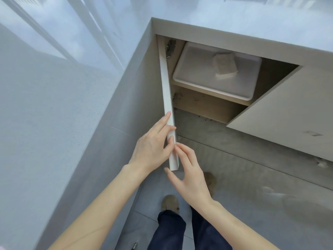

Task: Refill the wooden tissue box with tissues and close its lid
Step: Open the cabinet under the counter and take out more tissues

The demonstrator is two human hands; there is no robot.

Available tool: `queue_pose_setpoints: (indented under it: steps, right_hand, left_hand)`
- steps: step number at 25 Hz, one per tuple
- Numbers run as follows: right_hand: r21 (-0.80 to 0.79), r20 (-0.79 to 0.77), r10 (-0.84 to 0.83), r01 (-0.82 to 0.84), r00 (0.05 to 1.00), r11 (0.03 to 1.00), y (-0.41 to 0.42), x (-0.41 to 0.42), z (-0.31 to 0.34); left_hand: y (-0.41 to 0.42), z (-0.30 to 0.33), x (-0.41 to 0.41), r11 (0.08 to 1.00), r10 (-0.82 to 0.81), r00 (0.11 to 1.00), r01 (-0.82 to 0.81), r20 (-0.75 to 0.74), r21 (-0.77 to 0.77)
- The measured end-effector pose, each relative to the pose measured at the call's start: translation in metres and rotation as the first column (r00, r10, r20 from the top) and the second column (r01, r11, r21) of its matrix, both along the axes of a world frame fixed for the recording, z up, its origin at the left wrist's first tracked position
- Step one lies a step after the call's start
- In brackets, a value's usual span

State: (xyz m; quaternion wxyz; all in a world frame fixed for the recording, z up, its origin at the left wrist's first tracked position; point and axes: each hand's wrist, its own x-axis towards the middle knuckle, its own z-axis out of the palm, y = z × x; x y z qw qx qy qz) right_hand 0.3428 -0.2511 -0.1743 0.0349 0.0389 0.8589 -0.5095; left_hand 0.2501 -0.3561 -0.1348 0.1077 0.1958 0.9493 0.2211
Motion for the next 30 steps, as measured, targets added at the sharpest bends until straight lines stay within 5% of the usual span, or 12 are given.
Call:
queue_pose_setpoints:
  steps: [4,7,10,13,18,30]
  right_hand:
    - [-0.078,0.035,0.148,-0.145,0.988,0.986,0.006,-0.008,0.006]
    - [-0.096,0.086,0.158,-0.15,0.984,0.984,0.026,-0.014,0.009]
    - [0.007,0.109,0.04,-0.041,0.993,0.999,0.055,-0.028,0.01]
    - [0.174,0.149,-0.009,-0.017,0.989,0.985,0.085,-0.044,0.013]
    - [0.541,0.275,0.009,-0.162,0.961,0.825,0.136,-0.074,0.007]
    - [0.63,0.334,0.001,-0.224,0.943,0.743,0.199,-0.13,-0.039]
  left_hand:
    - [-0.004,0.003,-0.004,1.0,-0.01,0.999,0.01,0.03,-0.019]
    - [0.002,0.002,-0.008,0.993,-0.061,0.993,0.05,-0.098,-0.11]
    - [0.023,0.006,-0.017,0.979,-0.091,0.981,0.057,-0.171,-0.196]
    - [0.051,0.014,-0.027,0.971,-0.1,0.993,0.082,-0.069,-0.223]
    - [0.096,-0.002,-0.047,0.941,-0.106,0.992,0.124,0.075,-0.314]
    - [0.159,-0.073,-0.095,0.975,0.002,0.992,0.026,0.124,-0.223]
